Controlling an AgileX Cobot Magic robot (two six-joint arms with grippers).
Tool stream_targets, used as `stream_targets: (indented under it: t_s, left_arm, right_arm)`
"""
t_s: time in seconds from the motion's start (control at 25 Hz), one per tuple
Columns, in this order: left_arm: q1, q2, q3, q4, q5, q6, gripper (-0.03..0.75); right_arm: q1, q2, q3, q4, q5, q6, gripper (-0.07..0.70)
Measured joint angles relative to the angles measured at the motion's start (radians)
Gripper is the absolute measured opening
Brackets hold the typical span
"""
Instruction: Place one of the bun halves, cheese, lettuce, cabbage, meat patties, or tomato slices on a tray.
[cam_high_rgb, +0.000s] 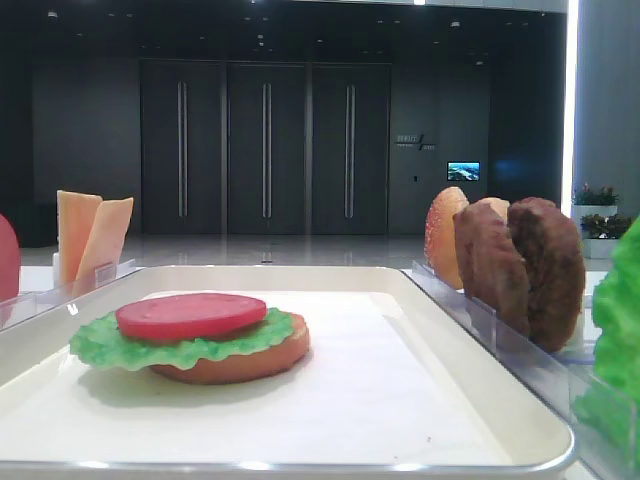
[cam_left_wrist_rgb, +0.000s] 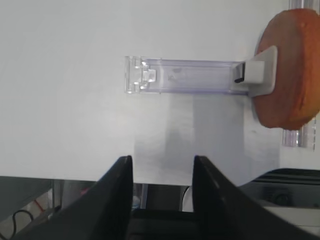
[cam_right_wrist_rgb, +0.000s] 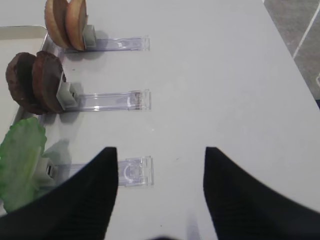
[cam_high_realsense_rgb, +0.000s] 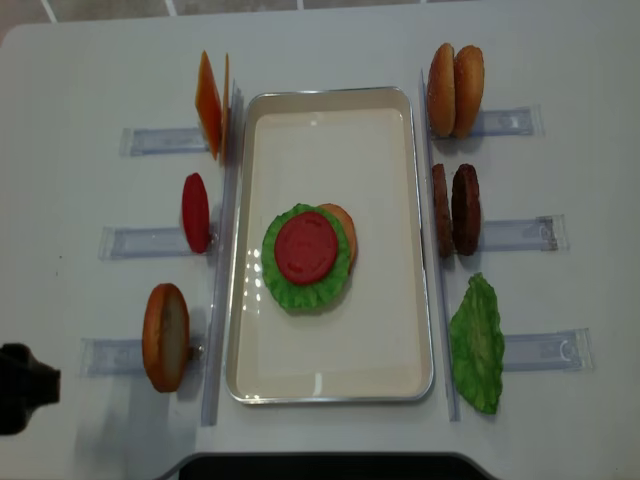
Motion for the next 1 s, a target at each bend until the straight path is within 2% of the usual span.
stream_targets:
  t_s: [0.12, 0.36, 0.6, 1.0]
  left_arm:
    - [0.000, -0.130, 0.029, -0.025, -0.027, 0.028, 0.307]
    - [0.000, -0.361, 0.031, -0.071, -0.028, 0.111, 0.307]
    - [0.000, -0.607, 0.033, -0.084, -0.024, 0.125, 0.307]
    - [0.000, -0.619, 0.033, -0.084, -0.023, 0.128, 0.368]
  right_arm:
    - [0.000, 0.000, 0.000, 0.000, 0.000, 0.000, 0.370]
    - [0.000, 0.000, 0.000, 0.000, 0.000, 0.000, 0.370]
    - [0.000, 0.000, 0.000, 0.000, 0.000, 0.000, 0.370]
    - [0.000, 0.000, 0.000, 0.000, 0.000, 0.000, 0.370]
